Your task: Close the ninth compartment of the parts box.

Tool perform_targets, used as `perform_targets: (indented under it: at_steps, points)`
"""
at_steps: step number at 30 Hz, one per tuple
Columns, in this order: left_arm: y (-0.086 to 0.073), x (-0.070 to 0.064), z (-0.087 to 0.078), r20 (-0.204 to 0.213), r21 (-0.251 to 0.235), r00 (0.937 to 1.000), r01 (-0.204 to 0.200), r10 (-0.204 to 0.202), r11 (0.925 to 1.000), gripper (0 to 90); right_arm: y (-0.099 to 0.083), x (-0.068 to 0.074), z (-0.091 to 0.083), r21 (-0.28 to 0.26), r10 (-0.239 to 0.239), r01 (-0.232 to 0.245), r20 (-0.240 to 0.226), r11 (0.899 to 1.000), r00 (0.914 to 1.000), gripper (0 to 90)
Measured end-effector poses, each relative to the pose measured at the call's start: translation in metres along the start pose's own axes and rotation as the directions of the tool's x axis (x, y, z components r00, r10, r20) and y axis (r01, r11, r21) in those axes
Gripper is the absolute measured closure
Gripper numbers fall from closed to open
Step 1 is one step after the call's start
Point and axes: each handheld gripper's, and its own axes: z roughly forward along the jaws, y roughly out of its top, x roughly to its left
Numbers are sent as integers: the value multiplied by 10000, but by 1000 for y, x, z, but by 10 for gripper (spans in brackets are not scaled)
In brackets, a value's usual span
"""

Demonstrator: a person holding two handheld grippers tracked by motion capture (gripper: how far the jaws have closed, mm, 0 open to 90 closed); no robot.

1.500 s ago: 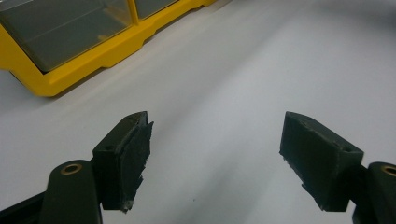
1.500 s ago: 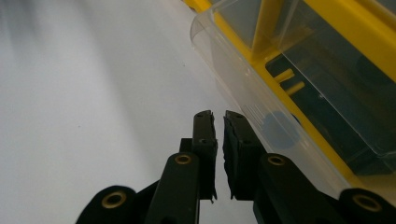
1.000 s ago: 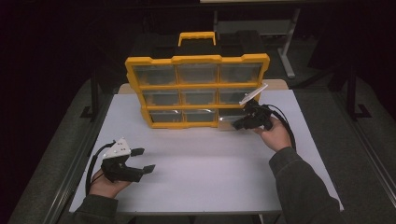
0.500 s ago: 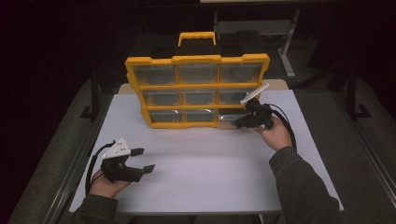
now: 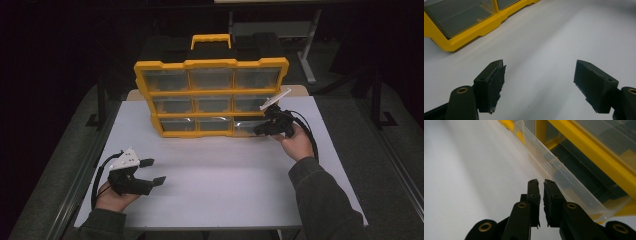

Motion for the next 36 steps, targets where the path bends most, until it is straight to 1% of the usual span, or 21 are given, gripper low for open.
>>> perform_targets:
  at_steps: [17, 18, 23, 30, 36]
  points:
    - [0, 0, 0, -1, 5, 10000, -11, 11, 10000, 241, -1, -4, -1, -115, 107, -102, 417, 9999, 9991, 825]
    - [0, 0, 0, -2, 9, 10000, -10, 10, 10000, 241, -1, -4, -1, -104, 184, -180, 435, 9998, 9989, 825]
    - [0, 0, 0, -5, 1, 10000, -16, 16, 10000, 242, 0, -5, 0, -145, 265, -259, 480, 9996, 9985, 825]
    - [0, 0, 0, -5, -2, 10000, -11, 11, 10000, 241, 0, -6, 1, -215, 266, -251, 724, 9995, 9970, 825]
    - [0, 0, 0, -10, -7, 10000, 0, 0, 10000, 241, -1, -6, 0, -295, 374, -350, 879, 9990, 9954, 827]
